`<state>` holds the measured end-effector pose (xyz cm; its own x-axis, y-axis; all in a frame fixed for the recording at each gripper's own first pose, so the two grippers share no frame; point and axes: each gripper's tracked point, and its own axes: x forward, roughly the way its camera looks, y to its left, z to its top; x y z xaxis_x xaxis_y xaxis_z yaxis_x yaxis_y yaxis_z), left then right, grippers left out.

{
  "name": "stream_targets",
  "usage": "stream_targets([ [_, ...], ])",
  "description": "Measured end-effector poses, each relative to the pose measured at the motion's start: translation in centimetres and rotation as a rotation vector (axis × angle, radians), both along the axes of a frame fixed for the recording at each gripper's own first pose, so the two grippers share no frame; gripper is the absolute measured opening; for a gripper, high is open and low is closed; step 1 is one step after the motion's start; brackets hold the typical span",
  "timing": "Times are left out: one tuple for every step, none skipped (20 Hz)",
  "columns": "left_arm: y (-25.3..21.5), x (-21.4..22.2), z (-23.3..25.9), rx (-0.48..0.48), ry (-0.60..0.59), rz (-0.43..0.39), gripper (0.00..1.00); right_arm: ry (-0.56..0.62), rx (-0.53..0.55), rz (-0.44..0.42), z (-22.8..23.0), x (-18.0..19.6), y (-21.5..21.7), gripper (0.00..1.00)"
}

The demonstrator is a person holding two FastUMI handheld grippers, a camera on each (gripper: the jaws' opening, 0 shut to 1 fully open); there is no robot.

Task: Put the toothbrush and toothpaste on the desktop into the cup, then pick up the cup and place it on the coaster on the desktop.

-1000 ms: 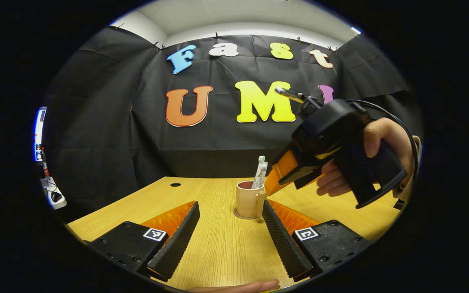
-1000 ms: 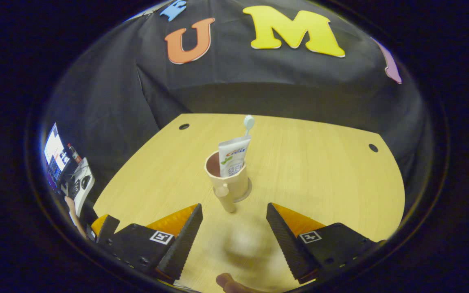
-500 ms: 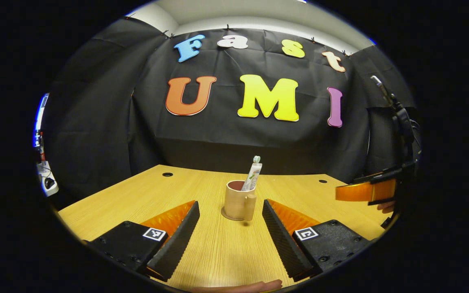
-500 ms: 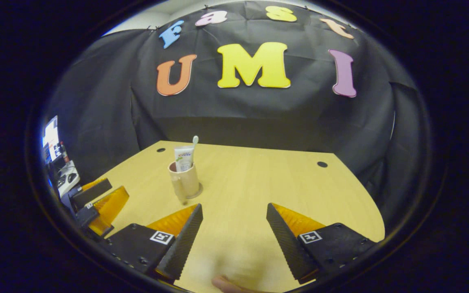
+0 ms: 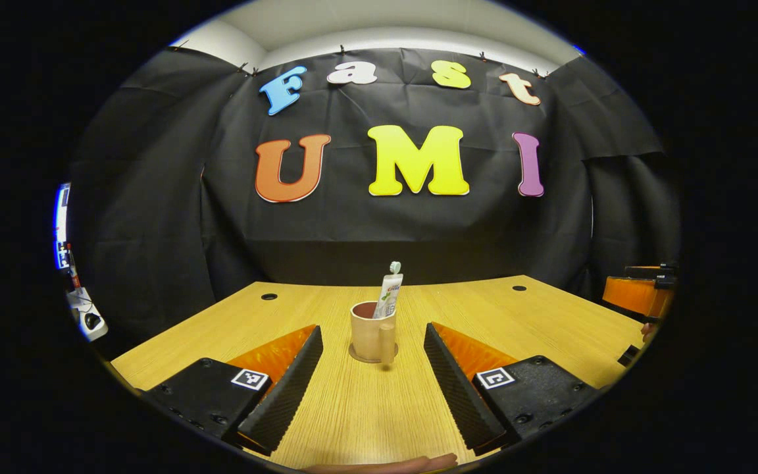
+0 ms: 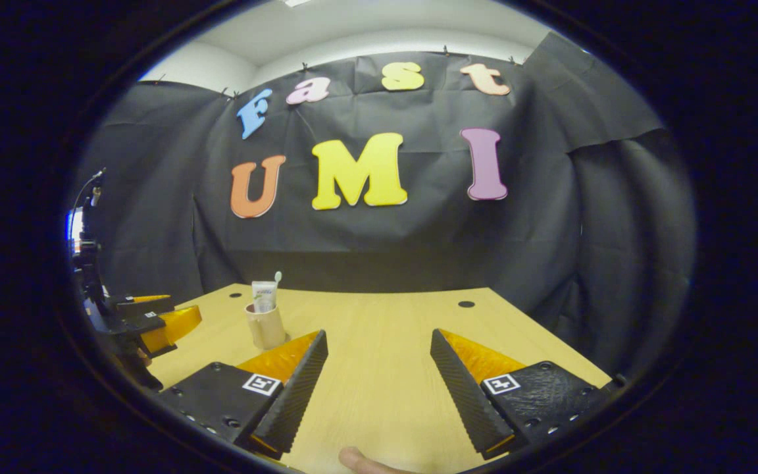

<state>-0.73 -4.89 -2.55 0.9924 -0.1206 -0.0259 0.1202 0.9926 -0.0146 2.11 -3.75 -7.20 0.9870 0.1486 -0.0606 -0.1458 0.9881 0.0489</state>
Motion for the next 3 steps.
stream_targets([
  [-0.38, -0.2, -0.09, 0.0, 0.007, -0.007, 0.98, -0.001, -0.01, -0.015, -0.32, 0.06, -0.33, 0.95],
  [-0.57, -0.41, -0.01, 0.001, 0.01, -0.009, 0.98, 0.004, -0.013, -0.015, -0.69, 0.01, -0.4, 0.95],
  [-0.61, -0.6, 0.19, -0.001, 0.006, -0.004, 0.98, 0.018, -0.009, -0.01, -1.07, -0.08, -0.37, 0.94],
])
